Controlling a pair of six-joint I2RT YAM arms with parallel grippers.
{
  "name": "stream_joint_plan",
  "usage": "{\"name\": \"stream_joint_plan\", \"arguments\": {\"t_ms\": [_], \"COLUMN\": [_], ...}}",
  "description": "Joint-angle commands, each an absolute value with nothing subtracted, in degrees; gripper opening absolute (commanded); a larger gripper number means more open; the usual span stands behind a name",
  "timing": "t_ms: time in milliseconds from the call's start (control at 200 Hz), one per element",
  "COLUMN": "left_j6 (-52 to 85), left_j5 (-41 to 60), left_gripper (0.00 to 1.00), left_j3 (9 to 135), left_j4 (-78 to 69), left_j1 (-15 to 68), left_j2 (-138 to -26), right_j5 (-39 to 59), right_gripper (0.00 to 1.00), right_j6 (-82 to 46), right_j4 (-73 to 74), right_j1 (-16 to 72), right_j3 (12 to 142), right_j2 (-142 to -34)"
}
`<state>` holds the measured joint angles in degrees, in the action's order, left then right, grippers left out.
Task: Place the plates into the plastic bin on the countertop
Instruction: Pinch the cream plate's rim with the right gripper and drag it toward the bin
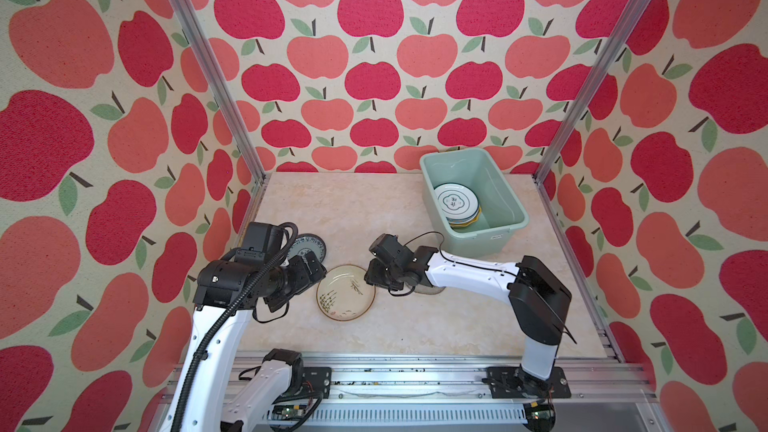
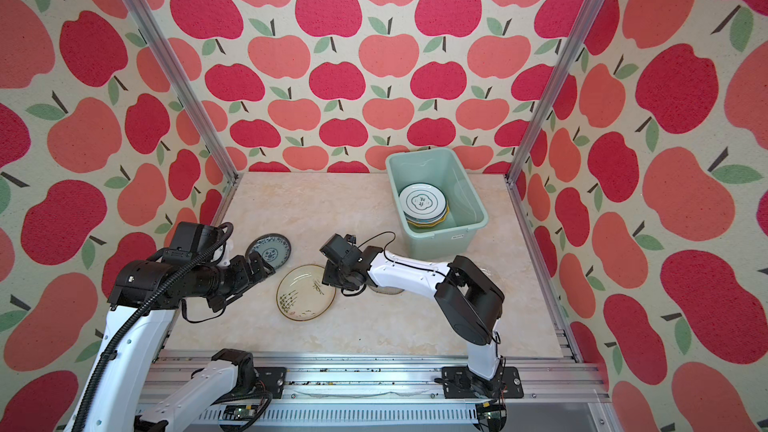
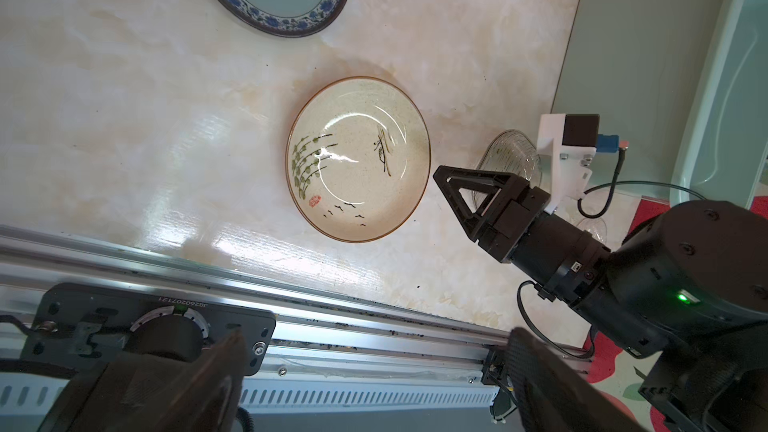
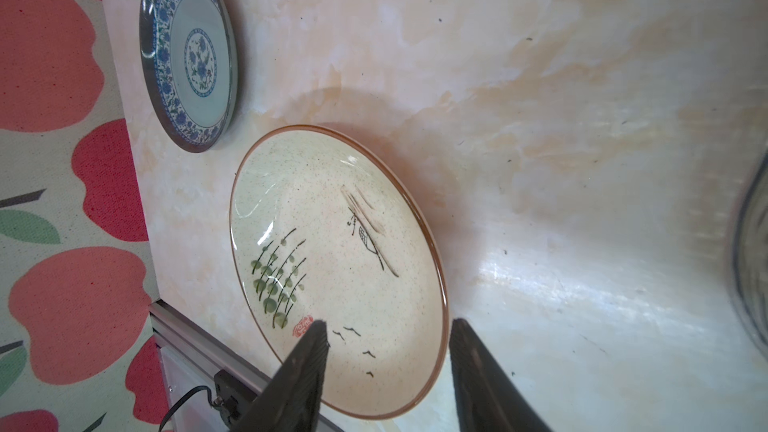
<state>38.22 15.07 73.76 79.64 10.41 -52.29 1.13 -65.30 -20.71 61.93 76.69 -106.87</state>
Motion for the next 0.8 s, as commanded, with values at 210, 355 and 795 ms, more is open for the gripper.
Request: {"name": "stream_joint_plan", "arguments": {"t_ms": [210, 355, 795], "left_j6": [40.45, 41.14, 42.19], "left_j5": [16.60, 16.71, 16.52], "left_gripper": [0.99, 0.99, 0.99], "left_j3": [71.30, 70.55, 69.52], "left_j4": [77.21, 76.39, 75.25], "left_j1": [12.57, 12.91, 13.54], "left_j2": [-51.43, -50.89, -50.73], "right_j5": [8.20, 11.85, 17.98], "right_gripper": [0.52, 0.49, 0.40], "right_j6": [-61.92, -62.43, -64.50], "right_j4": [-24.35, -21.78, -17.07], "right_j1": [58.99, 58.19, 56.60], "right_j3": [77.96, 77.19, 75.78], "right_j2": [-110.26, -112.07, -116.96]}}
